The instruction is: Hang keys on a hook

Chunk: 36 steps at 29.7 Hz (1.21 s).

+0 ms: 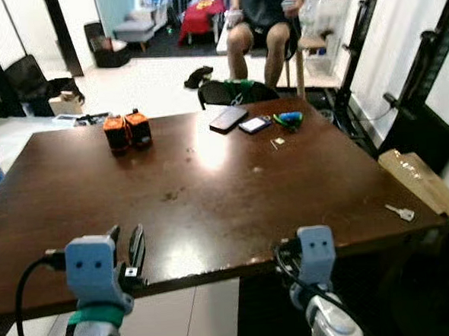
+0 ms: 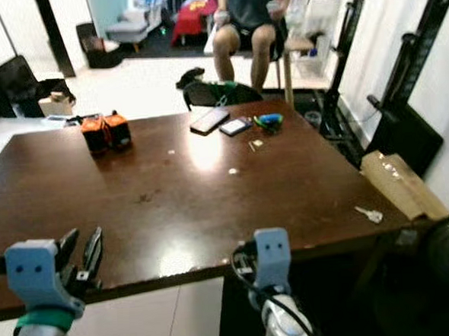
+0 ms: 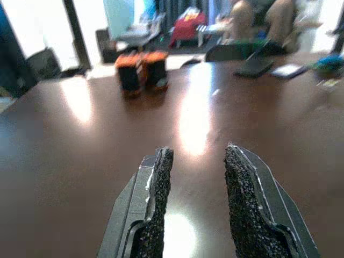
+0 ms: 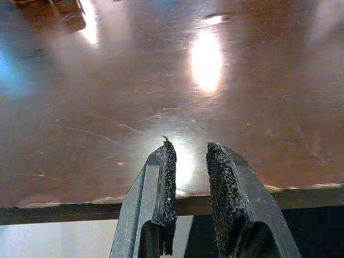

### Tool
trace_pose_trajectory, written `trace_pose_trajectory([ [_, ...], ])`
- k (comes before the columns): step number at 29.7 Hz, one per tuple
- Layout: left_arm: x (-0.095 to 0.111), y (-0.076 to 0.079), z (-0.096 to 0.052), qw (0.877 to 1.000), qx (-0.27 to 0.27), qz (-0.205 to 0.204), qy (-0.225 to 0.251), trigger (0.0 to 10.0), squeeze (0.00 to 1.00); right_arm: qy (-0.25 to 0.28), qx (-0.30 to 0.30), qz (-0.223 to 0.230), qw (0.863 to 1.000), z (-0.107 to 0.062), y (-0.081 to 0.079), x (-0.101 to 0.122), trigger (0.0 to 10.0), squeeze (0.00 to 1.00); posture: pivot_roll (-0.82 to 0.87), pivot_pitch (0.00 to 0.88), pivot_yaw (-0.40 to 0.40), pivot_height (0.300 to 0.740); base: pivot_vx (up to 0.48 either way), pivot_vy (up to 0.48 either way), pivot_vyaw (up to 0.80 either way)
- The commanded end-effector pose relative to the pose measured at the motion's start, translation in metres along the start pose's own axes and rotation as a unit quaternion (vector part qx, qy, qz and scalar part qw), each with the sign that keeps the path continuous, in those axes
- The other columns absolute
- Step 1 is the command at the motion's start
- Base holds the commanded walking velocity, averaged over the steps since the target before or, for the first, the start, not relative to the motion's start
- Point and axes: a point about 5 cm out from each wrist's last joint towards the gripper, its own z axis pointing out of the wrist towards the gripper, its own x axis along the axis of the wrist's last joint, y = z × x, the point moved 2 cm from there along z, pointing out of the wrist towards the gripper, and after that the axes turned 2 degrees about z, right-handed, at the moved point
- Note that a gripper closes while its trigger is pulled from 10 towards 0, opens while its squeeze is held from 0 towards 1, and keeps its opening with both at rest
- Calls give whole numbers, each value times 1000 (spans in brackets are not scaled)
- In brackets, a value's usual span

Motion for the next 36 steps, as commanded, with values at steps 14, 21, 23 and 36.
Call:
trace_pose_trajectory([
  [14, -17, -5, -3, 999, 12, 30, -40, 10000, 0, -4, 27, 4, 1000, 3, -14, -8, 10000, 0, -149, 0, 132, 740, 0, 0, 0],
  [21, -17, -4, -1, 999, 9, 35, -40, 10000, 0, -2, 24, 5, 1000, 3, -14, -9, 10000, 0, -150, 0, 141, 740, 0, -39, 0],
  [23, -16, -3, 0, 999, 8, 34, -39, 10000, 0, -1, 23, 5, 1000, 4, -13, -9, 10000, 0, -152, 0, 145, 740, 0, -330, 0],
  [36, -15, -3, 1, 999, 9, 32, -39, 10000, 0, 0, 19, 4, 1000, 4, -11, -9, 10000, 0, -151, 0, 146, 740, 0, -331, 0],
])
